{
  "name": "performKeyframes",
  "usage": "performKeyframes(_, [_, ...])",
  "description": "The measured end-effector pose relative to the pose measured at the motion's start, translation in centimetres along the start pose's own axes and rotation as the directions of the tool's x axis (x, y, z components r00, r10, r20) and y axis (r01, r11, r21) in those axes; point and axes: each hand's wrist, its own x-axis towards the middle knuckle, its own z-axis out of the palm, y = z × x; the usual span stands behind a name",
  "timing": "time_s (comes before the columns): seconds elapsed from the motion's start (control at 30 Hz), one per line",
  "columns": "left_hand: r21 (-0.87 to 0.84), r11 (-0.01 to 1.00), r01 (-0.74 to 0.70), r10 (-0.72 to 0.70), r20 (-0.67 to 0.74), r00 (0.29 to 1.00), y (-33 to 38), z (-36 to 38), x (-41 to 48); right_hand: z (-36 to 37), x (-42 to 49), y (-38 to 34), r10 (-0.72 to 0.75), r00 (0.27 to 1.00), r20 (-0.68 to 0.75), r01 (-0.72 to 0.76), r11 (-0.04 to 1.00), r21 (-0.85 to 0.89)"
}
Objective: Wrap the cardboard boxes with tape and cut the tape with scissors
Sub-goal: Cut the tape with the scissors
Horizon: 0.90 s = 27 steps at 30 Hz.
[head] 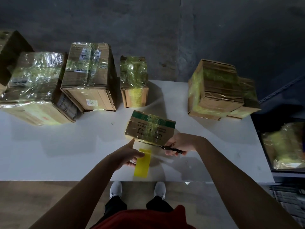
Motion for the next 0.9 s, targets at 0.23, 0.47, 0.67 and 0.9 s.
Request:
performKeyframes(0.23, [-0.015,1.0,-0.006,0.006,0.013,1.0,-0.12,-0.03,0.13,0.44,-0.4,0.03,0.007,1.0,0.014,-0.009,0.993,0.12])
performKeyframes(0.47, [-0.006,1.0,-0.023,0.023,0.025,0.999,0.03,-0.14,-0.02,0.36,-0.77,0.08,-0.014,1.0,-0.019,0.016,0.987,0.158])
performKeyframes(0.67, [-0.008,1.0,-0.025,0.025,0.039,0.999,0.33,-0.25,-0.05,0.46,-0.36,0.53,0.005,0.999,-0.033,0.002,0.979,0.205])
performKeyframes(0.9, [-0.005,1.0,-0.018,0.018,0.054,0.998,0.49,-0.37,0.01,0.11,-0.22,0.69,0.0,1.0,0.022,-0.006,0.965,0.261])
